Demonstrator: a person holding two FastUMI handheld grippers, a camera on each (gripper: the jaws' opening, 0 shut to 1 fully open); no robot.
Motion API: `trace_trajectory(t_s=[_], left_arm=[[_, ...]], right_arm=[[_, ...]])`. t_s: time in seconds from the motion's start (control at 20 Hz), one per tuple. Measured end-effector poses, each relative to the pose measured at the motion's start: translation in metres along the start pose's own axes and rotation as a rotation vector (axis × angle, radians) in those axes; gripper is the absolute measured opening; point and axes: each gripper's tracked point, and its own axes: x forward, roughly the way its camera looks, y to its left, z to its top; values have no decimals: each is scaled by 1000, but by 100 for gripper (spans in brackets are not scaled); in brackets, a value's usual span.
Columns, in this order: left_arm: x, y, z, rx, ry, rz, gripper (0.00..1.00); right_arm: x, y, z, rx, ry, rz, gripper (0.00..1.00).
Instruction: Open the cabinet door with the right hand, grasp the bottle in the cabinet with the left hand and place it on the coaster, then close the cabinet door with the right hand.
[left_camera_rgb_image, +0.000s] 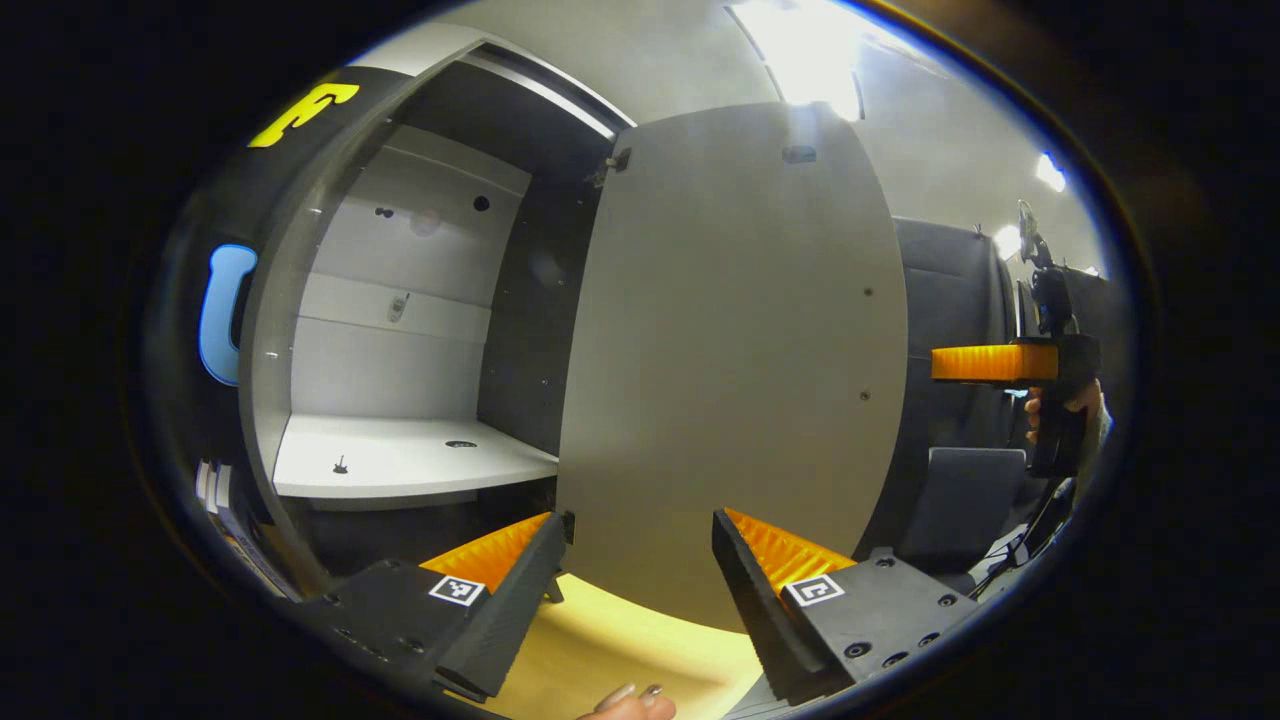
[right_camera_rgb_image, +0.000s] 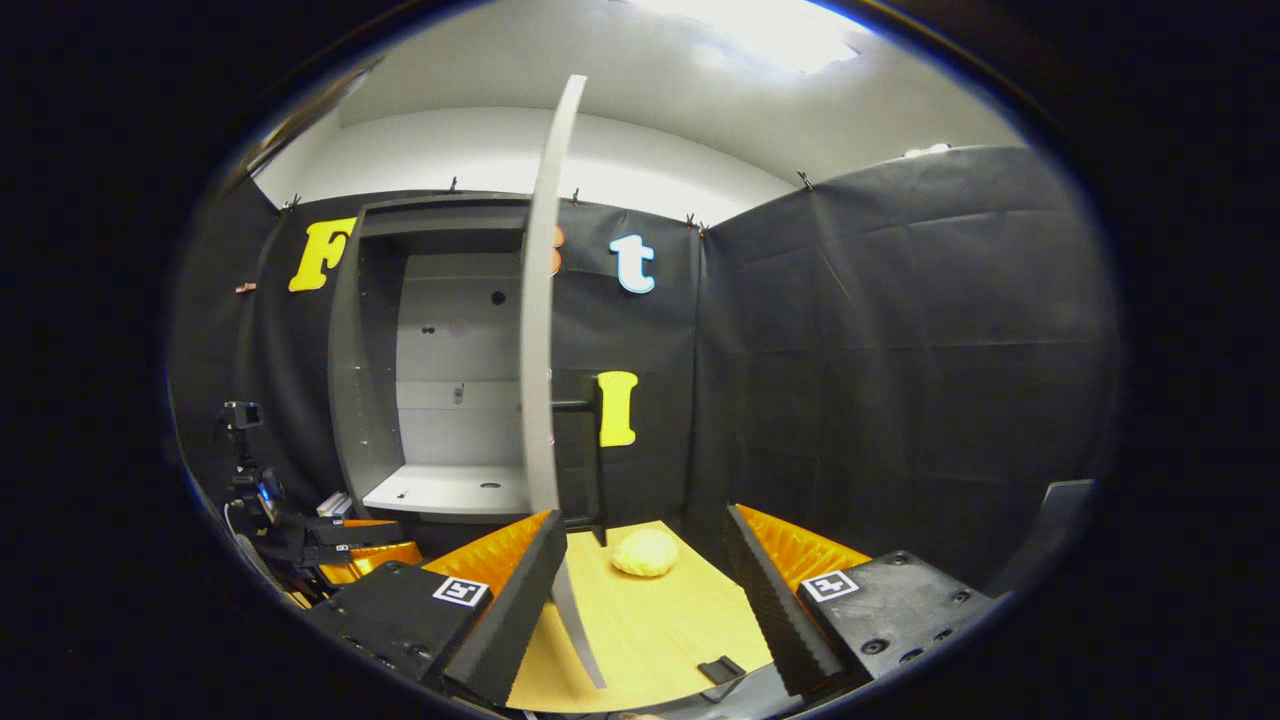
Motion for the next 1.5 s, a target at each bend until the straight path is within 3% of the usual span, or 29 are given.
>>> trace_trajectory(t_s=[0.05,0.2,0.25,0.3,0.35,0.4,0.5,0.55,0.6,0.8,1.15,1.5], left_arm=[[5,-2,-1,-2,1,13,93],[15,-2,-3,-16,1,62,93],[17,-1,-3,-19,3,78,93],[18,1,-5,-23,10,94,93],[19,2,-7,-26,18,110,93],[18,4,-8,-28,21,127,93],[16,9,-9,-30,21,156,93],[12,11,-9,-31,26,168,93],[8,13,-10,-33,33,178,93],[-5,23,-9,-32,39,183,94],[-53,43,1,-23,38,171,94],[-120,84,10,-28,34,261,93]], right_arm=[[6,-3,-1,6,2,17,100],[43,7,-12,24,19,110,98],[50,12,-13,32,27,149,91],[55,16,-14,35,35,188,97],[58,22,-16,32,48,231,98],[61,23,-18,21,59,252,91],[62,30,-17,28,78,303,95],[59,30,-18,40,91,321,90],[59,37,-18,53,100,337,100],[51,61,-19,50,105,378,97],[37,145,-24,68,123,488,98],[45,230,-34,118,110,582,98]])
